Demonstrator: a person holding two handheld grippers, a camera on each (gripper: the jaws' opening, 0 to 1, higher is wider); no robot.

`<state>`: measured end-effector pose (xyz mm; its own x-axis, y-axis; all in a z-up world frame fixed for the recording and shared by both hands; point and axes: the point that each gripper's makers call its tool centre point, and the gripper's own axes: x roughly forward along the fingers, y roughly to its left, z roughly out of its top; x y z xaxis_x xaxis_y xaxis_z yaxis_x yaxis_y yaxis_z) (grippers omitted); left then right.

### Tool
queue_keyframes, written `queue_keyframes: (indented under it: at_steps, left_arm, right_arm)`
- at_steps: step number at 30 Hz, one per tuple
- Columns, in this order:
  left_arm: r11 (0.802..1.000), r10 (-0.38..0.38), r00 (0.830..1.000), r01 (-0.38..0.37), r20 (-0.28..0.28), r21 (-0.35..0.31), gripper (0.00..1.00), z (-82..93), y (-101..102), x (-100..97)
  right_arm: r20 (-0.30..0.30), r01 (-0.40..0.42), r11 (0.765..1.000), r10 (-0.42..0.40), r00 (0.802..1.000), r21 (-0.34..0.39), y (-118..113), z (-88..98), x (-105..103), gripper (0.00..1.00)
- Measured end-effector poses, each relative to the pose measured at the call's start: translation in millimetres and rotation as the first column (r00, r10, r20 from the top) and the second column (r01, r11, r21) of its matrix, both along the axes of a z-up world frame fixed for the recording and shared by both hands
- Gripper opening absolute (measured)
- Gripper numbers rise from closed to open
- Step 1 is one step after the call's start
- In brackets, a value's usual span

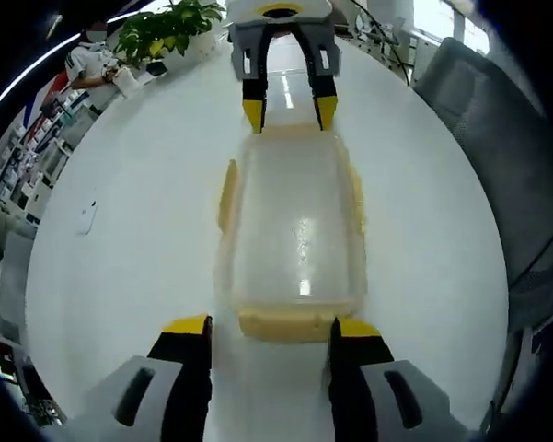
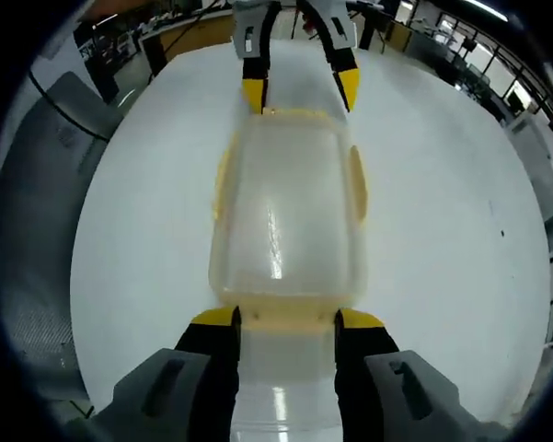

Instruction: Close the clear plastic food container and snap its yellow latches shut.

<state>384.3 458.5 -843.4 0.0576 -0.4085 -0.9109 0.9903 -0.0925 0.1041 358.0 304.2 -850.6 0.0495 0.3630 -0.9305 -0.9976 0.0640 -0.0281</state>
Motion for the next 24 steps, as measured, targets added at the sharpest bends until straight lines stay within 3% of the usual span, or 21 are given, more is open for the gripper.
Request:
queue_keyframes:
  at_steps: [2, 3, 11, 19, 24]
  left_arm:
    - [1.000, -0.006, 0.999, 0.007, -0.050, 0.016, 0.33, -2.2, 1.3, -7.3]
    - [1.000, -0.001, 1.000, 0.001, -0.017, 0.014, 0.34, -0.6, -1.0, -1.3]
    - [1.000, 0.019, 0.997, -0.018, -0.081, 0.021, 0.34, -3.5, 1.2, -5.6]
    - [0.998, 0.030, 0.997, -0.027, -0.072, 0.053, 0.34, -3.8, 2.4, -8.7]
    - [0.997, 0.033, 0.997, -0.028, -0.068, 0.076, 0.33, -4.0, 3.6, -10.2]
  right_arm:
    - [-0.006, -0.002, 1.000, 0.002, 1.000, 0.006, -0.4, 0.1, 0.1, 0.38]
    - [-0.007, -0.006, 1.000, 0.006, 1.000, 0.004, 0.2, 0.1, -0.3, 0.38]
    - [-0.019, -0.023, 1.000, 0.023, 1.000, 0.000, 1.0, -0.5, -0.4, 0.38]
    - [-0.027, -0.036, 0.999, 0.035, 0.999, -0.015, 1.3, -0.7, -0.2, 0.38]
    - [-0.029, -0.029, 0.996, 0.027, 0.999, -0.083, 2.8, -1.5, -0.1, 0.38]
